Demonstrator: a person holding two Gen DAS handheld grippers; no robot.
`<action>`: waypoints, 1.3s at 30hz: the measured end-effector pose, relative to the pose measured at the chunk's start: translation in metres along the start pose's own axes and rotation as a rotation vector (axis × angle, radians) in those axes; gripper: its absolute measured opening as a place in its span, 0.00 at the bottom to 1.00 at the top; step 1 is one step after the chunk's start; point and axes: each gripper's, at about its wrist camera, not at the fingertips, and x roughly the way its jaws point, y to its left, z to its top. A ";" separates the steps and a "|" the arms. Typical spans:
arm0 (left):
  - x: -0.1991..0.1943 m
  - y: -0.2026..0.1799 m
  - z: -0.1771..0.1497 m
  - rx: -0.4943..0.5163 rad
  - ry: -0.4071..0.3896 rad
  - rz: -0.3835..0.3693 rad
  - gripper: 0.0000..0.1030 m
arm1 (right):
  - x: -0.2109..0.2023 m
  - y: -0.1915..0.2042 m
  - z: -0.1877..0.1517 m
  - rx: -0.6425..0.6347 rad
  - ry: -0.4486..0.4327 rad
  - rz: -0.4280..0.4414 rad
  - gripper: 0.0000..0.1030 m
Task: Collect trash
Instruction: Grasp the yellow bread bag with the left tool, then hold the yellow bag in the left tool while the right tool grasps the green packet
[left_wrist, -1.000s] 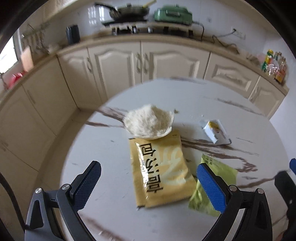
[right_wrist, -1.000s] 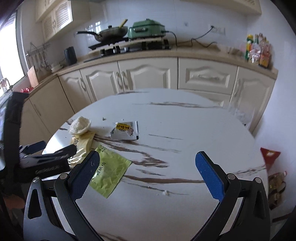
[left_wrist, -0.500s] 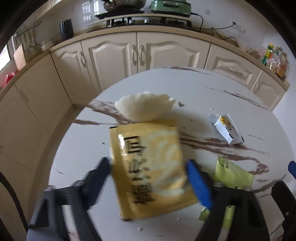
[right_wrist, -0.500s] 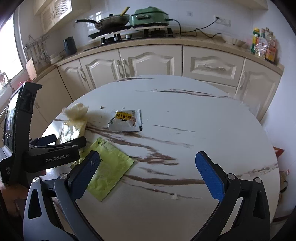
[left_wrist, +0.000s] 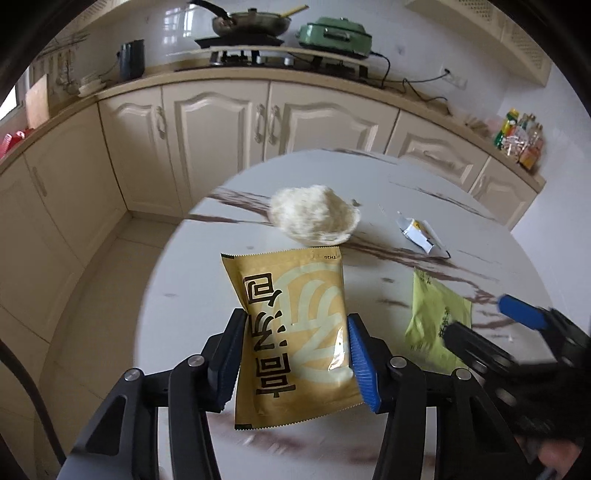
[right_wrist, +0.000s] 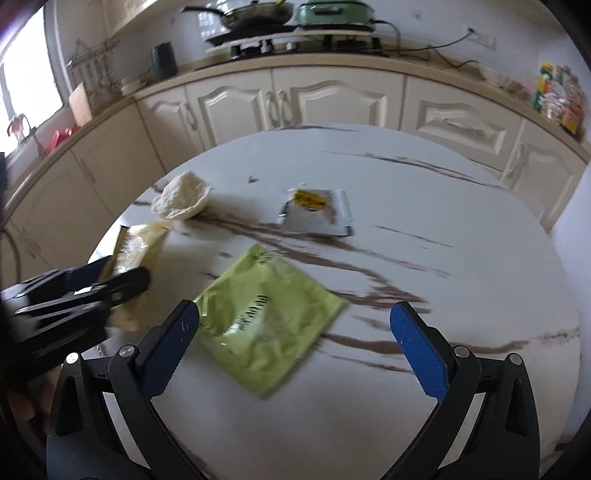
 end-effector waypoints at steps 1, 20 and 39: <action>-0.007 0.004 -0.002 0.000 -0.009 0.006 0.47 | 0.007 0.005 0.001 -0.006 0.023 0.000 1.00; -0.085 0.038 -0.045 0.007 -0.013 -0.077 0.47 | 0.023 0.017 -0.001 -0.046 0.038 -0.066 0.59; -0.186 0.097 -0.093 -0.064 -0.107 -0.111 0.47 | -0.050 0.063 -0.014 -0.105 -0.085 0.045 0.06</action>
